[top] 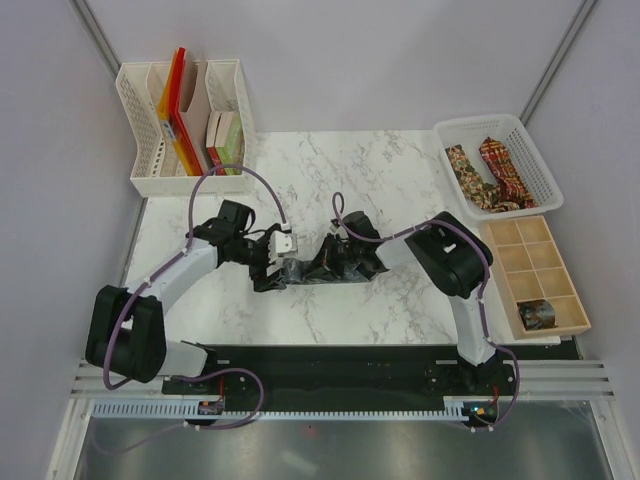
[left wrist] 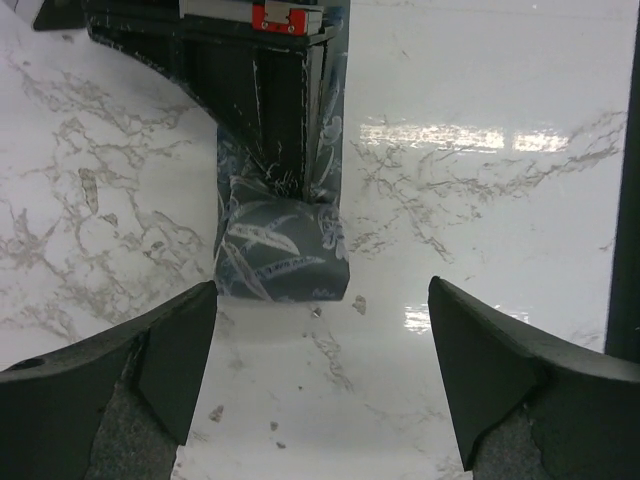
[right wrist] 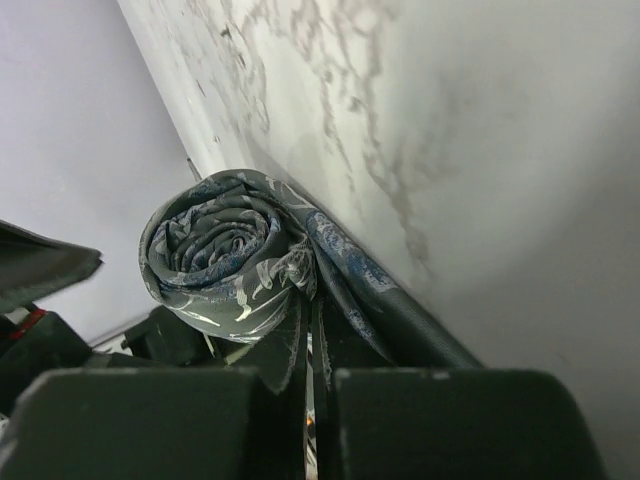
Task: Roll the ties
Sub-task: Roll the tie at the center of the board.
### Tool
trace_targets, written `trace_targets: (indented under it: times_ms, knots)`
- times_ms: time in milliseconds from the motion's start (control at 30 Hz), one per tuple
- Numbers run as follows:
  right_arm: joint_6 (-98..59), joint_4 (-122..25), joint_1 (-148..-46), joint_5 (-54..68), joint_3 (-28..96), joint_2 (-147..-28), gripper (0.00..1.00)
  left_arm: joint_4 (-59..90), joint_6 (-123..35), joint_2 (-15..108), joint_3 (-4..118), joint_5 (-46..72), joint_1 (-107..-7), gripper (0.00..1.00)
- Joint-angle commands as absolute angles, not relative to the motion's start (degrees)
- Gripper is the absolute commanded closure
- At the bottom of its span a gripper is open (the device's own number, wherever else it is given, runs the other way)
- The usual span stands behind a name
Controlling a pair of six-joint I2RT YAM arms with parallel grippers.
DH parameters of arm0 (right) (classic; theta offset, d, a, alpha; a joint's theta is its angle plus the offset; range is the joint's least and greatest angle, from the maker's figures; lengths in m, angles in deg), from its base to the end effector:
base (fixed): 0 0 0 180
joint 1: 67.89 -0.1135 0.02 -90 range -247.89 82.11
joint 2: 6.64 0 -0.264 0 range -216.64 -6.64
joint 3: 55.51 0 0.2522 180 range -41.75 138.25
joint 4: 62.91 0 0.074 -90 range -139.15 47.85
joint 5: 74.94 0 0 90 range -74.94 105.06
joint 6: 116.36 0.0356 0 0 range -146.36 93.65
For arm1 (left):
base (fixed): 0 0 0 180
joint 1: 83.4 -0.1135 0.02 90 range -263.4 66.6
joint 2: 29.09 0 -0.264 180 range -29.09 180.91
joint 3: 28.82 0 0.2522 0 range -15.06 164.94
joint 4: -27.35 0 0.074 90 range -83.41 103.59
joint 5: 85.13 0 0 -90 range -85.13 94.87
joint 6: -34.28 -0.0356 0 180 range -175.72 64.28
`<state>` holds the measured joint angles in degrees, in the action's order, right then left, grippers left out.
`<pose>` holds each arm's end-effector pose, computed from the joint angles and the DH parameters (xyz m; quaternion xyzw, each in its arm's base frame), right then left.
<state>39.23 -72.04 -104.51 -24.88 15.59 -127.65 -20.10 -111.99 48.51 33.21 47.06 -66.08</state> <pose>0.3035 0.2540 0.0807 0.0760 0.8629 0.4996 0.0041 0.2333 -0.0978 0.2142 0.6106 0.6762 -0.2574 0.3219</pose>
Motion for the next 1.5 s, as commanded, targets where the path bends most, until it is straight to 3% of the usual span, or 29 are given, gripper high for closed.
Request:
trace_targets:
  times_ms: [0, 333, 567, 667, 967, 1200, 1467]
  knots:
    - [41.3, -66.9, -106.2, -13.0, 14.9, -132.1, 1.00, -16.0, -129.6, 52.2, 33.1, 51.5, -66.4, 0.09]
    - [42.2, -68.4, -106.2, -13.1, 13.7, -131.9, 1.00, -14.4, -135.9, 59.7, 33.7, 49.2, -66.3, 0.18]
    - [43.3, -69.6, -106.9, -13.2, 13.4, -132.4, 1.00, -14.3, -131.4, 57.7, 33.9, 48.5, -63.8, 0.48]
    - [43.8, -70.0, -107.3, -13.5, 13.9, -132.8, 1.00, -13.6, -126.3, 58.5, 34.9, 45.1, -60.0, 0.55]
    - [44.0, -71.9, -107.4, -15.3, 14.8, -131.6, 0.98, -12.4, -111.0, 68.8, 41.9, 35.8, -55.1, 0.55]
    - [42.1, -71.3, -106.0, -19.5, 15.1, -127.2, 0.79, -19.0, -110.1, 73.6, 43.7, 30.6, -54.1, 0.58]
    - [35.9, -64.4, -101.6, -23.8, 15.0, -121.2, 0.71, -22.9, -111.6, 75.3, 44.7, 28.3, -54.1, 0.66]
